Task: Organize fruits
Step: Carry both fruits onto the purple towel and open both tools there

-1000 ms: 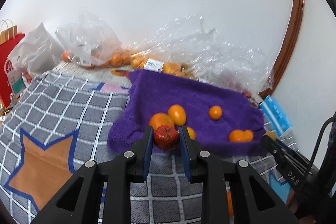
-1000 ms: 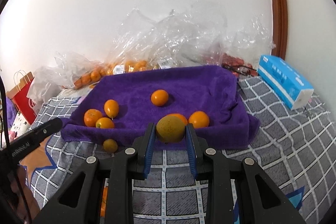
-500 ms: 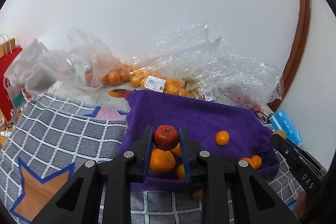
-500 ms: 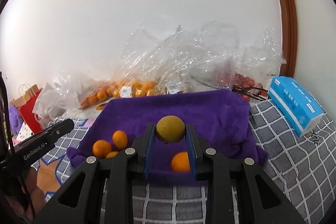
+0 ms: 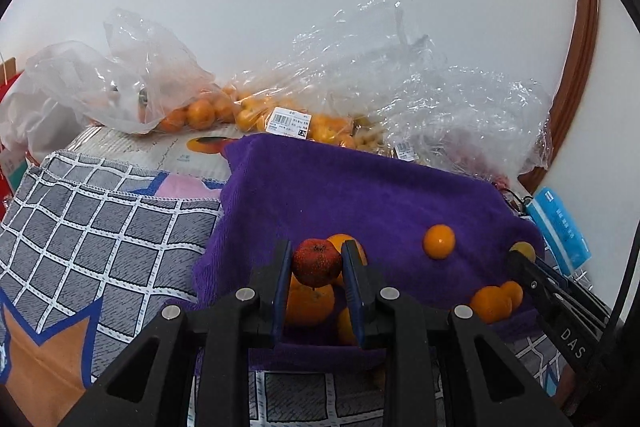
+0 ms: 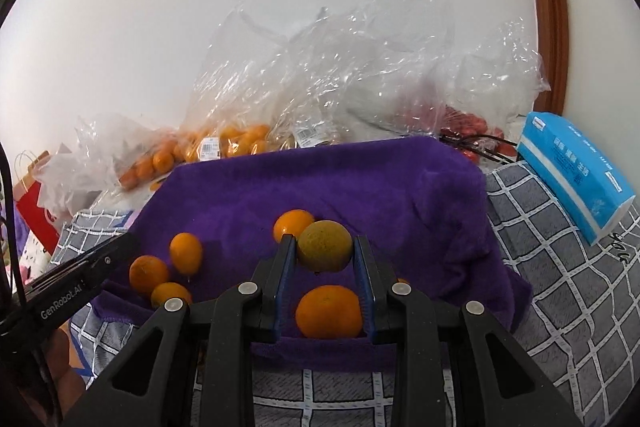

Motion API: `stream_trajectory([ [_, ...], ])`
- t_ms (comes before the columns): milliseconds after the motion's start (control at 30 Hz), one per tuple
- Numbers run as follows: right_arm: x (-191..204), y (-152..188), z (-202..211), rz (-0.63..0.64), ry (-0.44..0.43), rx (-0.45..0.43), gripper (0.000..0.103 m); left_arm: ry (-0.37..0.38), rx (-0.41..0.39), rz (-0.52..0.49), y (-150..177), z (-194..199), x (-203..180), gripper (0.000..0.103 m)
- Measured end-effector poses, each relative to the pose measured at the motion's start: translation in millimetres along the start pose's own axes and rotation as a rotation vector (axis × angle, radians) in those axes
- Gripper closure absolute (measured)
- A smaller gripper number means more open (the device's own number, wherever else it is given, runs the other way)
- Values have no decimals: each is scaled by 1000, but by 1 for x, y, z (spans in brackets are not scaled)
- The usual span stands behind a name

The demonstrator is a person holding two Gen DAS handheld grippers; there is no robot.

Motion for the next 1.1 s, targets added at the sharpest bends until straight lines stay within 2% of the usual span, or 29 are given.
stream_trajectory([
  [433, -2, 8, -11, 7, 5, 23, 74, 21, 40, 14, 6, -10, -1, 79],
  [1100, -1, 12, -17, 15, -1, 49, 74, 18, 29, 20, 6, -11, 0, 78],
])
Point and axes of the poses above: each gripper's, at about its wrist camera, not at the fingertips, and z roughly against the way its jaws point, x to its left, y to its underside, the point moved 9 cm from there along -z, roughly the way its jaws point, and after that the axes turned 5 degrees about -y, right-handed, at the moved point
